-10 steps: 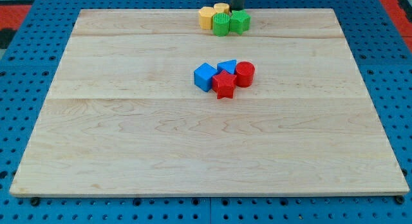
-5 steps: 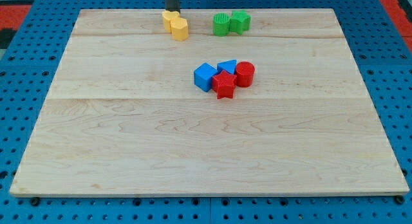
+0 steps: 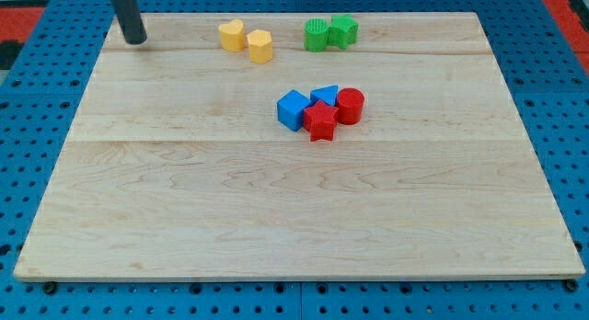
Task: Move the yellow hexagon and yellow heart to the top left
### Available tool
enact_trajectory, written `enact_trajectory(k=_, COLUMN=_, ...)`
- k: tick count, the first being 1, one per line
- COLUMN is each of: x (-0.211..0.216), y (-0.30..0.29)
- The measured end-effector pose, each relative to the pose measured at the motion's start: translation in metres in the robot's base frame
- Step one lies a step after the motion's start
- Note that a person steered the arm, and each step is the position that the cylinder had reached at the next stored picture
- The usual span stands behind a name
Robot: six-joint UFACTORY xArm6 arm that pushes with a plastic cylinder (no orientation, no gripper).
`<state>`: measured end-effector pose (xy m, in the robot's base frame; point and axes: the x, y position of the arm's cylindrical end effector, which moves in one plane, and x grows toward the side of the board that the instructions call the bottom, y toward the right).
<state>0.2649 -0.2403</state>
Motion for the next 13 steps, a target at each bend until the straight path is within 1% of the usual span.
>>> enact_trajectory(k=1, x=0.007, y=0.020)
enact_trajectory(k=2, x=0.029, y=0.083)
enact_trajectory(k=3, x=0.033, y=0.192)
enact_trajectory(k=4, x=0.033, y=0.241)
enact_trajectory(k=5, x=0.025, y=0.248)
enact_trajectory(k=6, x=0.003, y=0.223)
enact_trajectory(k=8, x=-0.008, y=0.207)
enact_trajectory(k=10, x=-0.032, y=0.172)
enact_trajectory(k=13, x=-0.037, y=0.083)
